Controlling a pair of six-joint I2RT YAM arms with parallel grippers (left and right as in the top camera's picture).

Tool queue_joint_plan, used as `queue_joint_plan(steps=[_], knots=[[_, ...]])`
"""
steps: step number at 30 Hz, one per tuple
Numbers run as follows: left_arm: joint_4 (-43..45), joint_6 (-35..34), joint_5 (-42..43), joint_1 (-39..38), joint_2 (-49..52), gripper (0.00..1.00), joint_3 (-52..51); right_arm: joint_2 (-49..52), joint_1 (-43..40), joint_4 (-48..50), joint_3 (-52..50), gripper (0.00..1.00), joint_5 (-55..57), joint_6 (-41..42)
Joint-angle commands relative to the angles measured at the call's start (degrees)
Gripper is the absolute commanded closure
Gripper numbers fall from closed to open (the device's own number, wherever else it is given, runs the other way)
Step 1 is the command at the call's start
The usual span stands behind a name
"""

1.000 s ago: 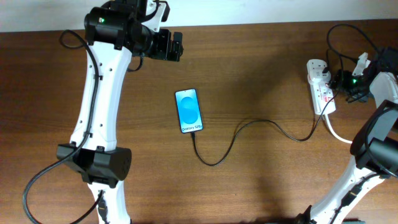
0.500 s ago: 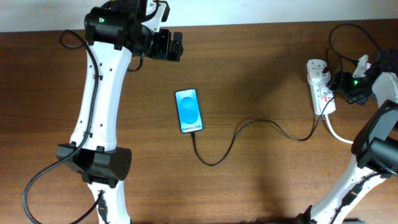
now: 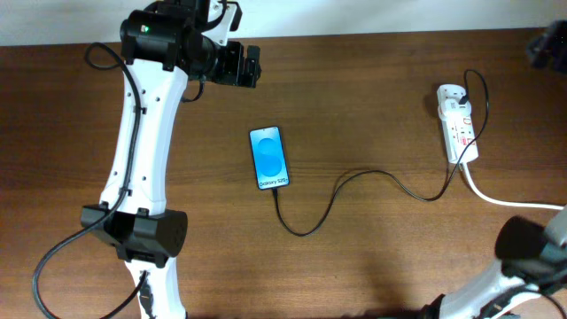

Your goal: Plug charger to phone and switch on socket

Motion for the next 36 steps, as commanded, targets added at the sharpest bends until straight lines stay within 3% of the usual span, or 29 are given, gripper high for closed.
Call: queue_joint_plan(steps=[1,4,10,12,19,23,27,30,33,36], knots=[[-0.1,0.9,-0.4,0.1,-0.1,0.01,0.2,-5.8,10.2,-3.0,0.8,0.09,-1.1,-2.0],[-0.1,0.9,-0.4,0.1,-0.1,0.01,0.2,-7.3,21.9,-7.2,0.7,0.09,-0.3,-2.1],[0.0,0.9,-0.4,0.1,-0.1,0.01,0.2,-7.3,33.4,-9.7,0.7,0.09,-1.1,-1.6],[-0.1,0.9,-0.4,0.1,-0.1,0.01,0.2,-7.3,36.0,-9.6,0.7,0.01,-0.3,-1.6],[-0.1,0.9,-0.4,0.0,-0.1,0.01,0.2,-7.2,36.2,-9.6,0.7,0.01,0.4,-1.6],[-0.1,0.9,-0.4,0.0,-0.1,0.01,0.2,-7.0,36.2,-9.2,0.7,0.01,9.3,-1.7],[-0.1,0.9,-0.4,0.0,-0.1,0.01,0.2,-8.8,36.2,-1.2,-2.3,0.02,13.5,-6.3],[-0.1,0.9,-0.4,0.0,-0.1,0.01,0.2,-19.1,35.8,9.6,-20.3,0.02,13.1,-8.5],[-0.1,0.9,-0.4,0.0,-0.1,0.01,0.2,-31.8,29.7,17.6,-40.8,0.01,8.4,-8.5],[-0.1,0.9,-0.4,0.0,-0.1,0.01,0.2,-46.3,27.5,33.0,-64.5,0.01,7.4,-8.5]])
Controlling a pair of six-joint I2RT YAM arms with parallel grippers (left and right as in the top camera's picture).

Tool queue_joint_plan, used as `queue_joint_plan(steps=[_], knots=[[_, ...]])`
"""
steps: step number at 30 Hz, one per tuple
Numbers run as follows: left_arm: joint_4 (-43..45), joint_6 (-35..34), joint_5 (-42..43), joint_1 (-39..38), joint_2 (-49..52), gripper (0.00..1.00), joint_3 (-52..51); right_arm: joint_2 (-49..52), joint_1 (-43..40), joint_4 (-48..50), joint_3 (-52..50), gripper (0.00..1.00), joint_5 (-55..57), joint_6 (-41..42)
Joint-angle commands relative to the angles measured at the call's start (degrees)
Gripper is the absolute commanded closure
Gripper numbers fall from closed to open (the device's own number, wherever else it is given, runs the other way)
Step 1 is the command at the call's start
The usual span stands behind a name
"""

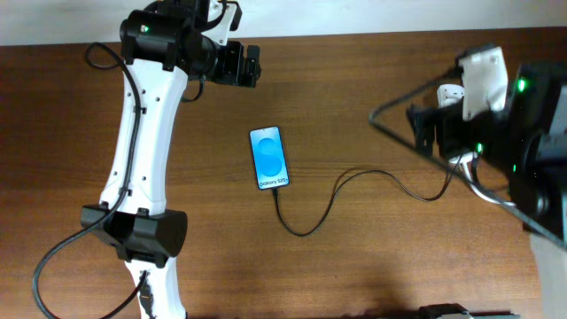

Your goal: Plug charger to phone and switch on socket

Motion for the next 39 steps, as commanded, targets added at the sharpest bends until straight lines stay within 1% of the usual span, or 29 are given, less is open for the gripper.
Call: queue_joint_plan(steps=[1,2,4,5,8,14,17,19,21,25,27,29,33,39], knots=[[-0.1,0.9,-0.4,0.0,-0.1,0.01,0.2,-11.7,-0.3,14.6,-20.5,0.02,-2.5,-0.2],[-0.1,0.9,-0.4,0.0,-0.1,0.01,0.2,-14.3,-0.3,18.6,-25.4,0.02,-3.2,-0.2],[-0.1,0.9,-0.4,0.0,-0.1,0.01,0.2,-21.9,-0.3,33.9,-44.1,0.02,-6.4,-0.2],[-0.1,0.9,-0.4,0.0,-0.1,0.01,0.2,-23.8,-0.3,39.5,-50.2,0.02,-7.3,-0.2],[-0.1,0.9,-0.4,0.0,-0.1,0.01,0.2,-28.8,-0.3,53.7,-64.0,0.02,-8.3,-0.2],[-0.1,0.9,-0.4,0.0,-0.1,0.01,0.2,-38.1,-0.3,77.3,-83.1,0.02,-9.5,-0.2],[-0.1,0.9,-0.4,0.0,-0.1,0.01,0.2,-41.8,-0.3,82.9,-88.6,0.01,-9.5,-0.2],[-0.1,0.9,-0.4,0.0,-0.1,0.01,0.2,-43.8,-0.3,85.1,-91.0,0.02,-8.9,-0.2],[-0.1,0.9,-0.4,0.0,-0.1,0.01,0.2,-47.1,-0.3,85.2,-93.2,0.02,-7.0,-0.2],[-0.1,0.9,-0.4,0.0,-0.1,0.01,0.2,-52.5,-0.3,82.5,-93.7,0.02,-3.4,-0.2],[-0.1,0.9,-0.4,0.0,-0.1,0.01,0.2,-55.1,-0.3,78.0,-93.7,0.01,-2.4,-0.2],[-0.1,0.9,-0.4,0.0,-0.1,0.01,0.2,-59.6,-0.3,70.9,-93.7,0.01,-2.4,-0.2],[-0.1,0.9,-0.4,0.0,-0.1,0.01,0.2,-69.1,-0.3,59.5,-93.7,0.01,-2.2,0.0],[-0.1,0.9,-0.4,0.0,-0.1,0.01,0.2,-69.0,-0.3,59.3,-93.7,0.02,-2.0,0.0]])
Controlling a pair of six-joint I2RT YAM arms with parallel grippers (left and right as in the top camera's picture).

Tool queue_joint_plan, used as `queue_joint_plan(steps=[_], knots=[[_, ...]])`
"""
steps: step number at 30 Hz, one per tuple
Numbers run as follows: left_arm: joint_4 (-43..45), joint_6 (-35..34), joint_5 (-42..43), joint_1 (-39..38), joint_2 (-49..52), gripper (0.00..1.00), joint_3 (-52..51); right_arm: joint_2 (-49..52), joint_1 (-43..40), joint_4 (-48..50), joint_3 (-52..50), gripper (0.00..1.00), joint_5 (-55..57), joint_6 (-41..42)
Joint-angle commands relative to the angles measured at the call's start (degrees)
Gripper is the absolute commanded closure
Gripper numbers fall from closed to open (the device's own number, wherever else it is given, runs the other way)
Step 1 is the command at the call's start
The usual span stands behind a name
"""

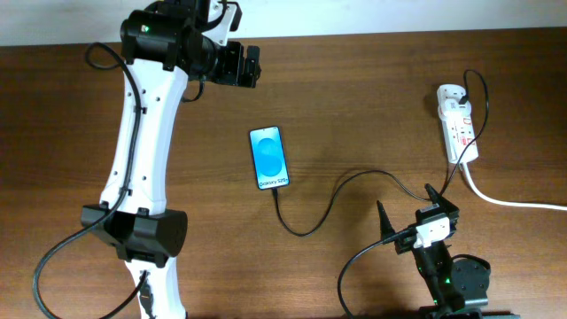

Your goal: Plug charger to phone and switch on socket

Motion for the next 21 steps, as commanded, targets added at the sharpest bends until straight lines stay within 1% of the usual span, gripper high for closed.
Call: queue_joint_plan(steps=[1,9,10,14,15,16,17,19,20,21], knots=[[0.0,0.9,-0.2,0.0,-0.2,0.01,0.2,-0.6,-0.2,-0.4,-0.3,0.02,0.5,0.2],[0.0,0.9,-0.2,0.0,-0.2,0.01,0.2,-0.6,-0.2,-0.4,-0.3,0.01,0.5,0.2],[0.0,1.0,-3.0,0.0,-0.2,0.01,0.2,-0.6,-0.2,-0.4,-0.3,0.02,0.5,0.2],[-0.8,1.0,-5.2,-0.1,-0.1,0.01,0.2,-0.6,-0.2,-0.4,-0.3,0.01,0.5,0.2],[-0.9,2.6,-5.8,-0.2,-0.6,0.01,-0.5,-0.6,-0.2,-0.4,-0.3,0.01,0.5,0.2],[1.5,4.0,-5.7,-0.2,-2.3,0.01,-4.3,-0.6,-0.2,-0.4,-0.3,0.01,0.5,0.2],[7.8,4.0,-5.1,-0.2,-6.5,0.01,-12.7,-0.6,-0.2,-0.4,-0.3,0.02,0.5,0.2],[25.4,4.0,-3.6,-0.2,-18.1,0.01,-34.2,-0.6,-0.2,-0.4,-0.3,0.02,0.5,0.2],[30.6,4.8,-3.6,-0.1,-23.1,0.01,-42.0,-0.6,-0.2,-0.4,-0.3,0.02,0.5,0.2],[33.4,5.3,-3.6,-0.1,-26.4,0.01,-46.8,-0.6,-0.2,-0.4,-0.3,0.01,0.5,0.2]])
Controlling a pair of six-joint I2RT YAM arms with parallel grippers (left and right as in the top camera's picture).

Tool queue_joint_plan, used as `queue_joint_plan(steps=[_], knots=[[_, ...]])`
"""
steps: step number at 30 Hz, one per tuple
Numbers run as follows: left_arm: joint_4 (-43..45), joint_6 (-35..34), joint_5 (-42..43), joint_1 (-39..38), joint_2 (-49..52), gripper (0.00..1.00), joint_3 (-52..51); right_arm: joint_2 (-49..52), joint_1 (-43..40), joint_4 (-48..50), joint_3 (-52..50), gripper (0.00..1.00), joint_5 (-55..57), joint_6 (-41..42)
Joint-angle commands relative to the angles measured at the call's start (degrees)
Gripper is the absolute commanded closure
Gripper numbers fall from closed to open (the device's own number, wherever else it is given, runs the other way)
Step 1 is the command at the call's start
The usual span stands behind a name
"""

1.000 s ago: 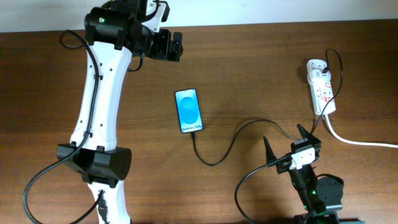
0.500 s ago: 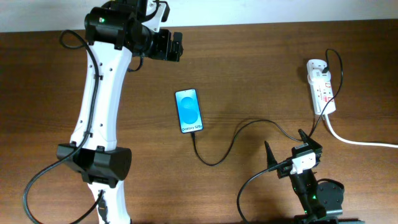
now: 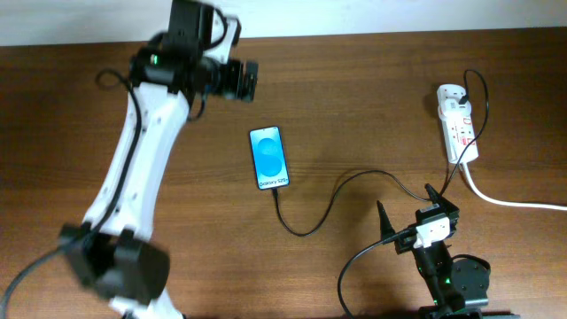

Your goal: Plug charger to phone and switch on socket

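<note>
The phone [image 3: 269, 158] lies flat at mid-table with its blue screen lit. A black charger cable [image 3: 312, 226] runs from the phone's near end in a loop to the white socket strip [image 3: 459, 126] at the far right, where a plug sits. My left gripper [image 3: 247, 80] hovers beyond the phone to its left, blurred, and its jaws cannot be made out. My right gripper [image 3: 406, 209] stands open near the front edge, well short of the strip, holding nothing.
A white mains lead [image 3: 514, 202] leaves the strip toward the right edge. The left arm's white link [image 3: 142, 151] stretches over the table's left side. The right arm's folded base [image 3: 452, 279] sits at the front edge.
The left arm has shifted: its lower joint now sits further left and lower, and its gripper is slightly lower and blurred. The right arm, phone and cable are unchanged.
At first the right arm showed only at the right edge, with the phone lit and its cable in place. Then the right arm loomed over the socket strip. After that it was folded at the front edge, open, where it remains. The left arm stayed still until now.
</note>
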Motion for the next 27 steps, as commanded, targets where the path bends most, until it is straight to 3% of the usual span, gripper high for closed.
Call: queue_joint_plan(steps=[1,8,13,17,21,27], knots=[[9.4,3.4,0.5,-0.1,-17.1,0.01,-19.3,-0.6,-0.2,-0.4,-0.3,0.01,0.5,0.2],[32.9,4.3,0.6,4.0,-42.8,0.01,-53.5,-0.6,-0.2,-0.4,-0.3,0.01,0.5,0.2],[47.3,5.8,0.6,6.8,-67.7,0.01,-78.9,-0.6,-0.2,-0.4,-0.3,0.01,0.5,0.2],[52.0,13.0,0.6,7.0,-81.9,0.01,-90.7,-0.6,-0.2,-0.4,-0.3,0.02,0.5,0.2],[59.7,13.3,0.6,10.4,-93.3,0.01,-101.1,-0.6,-0.2,-0.4,-0.3,0.02,0.5,0.2],[58.8,13.4,0.6,13.8,-104.6,0.01,-106.9,-0.6,-0.2,-0.4,-0.3,0.01,0.5,0.2]])
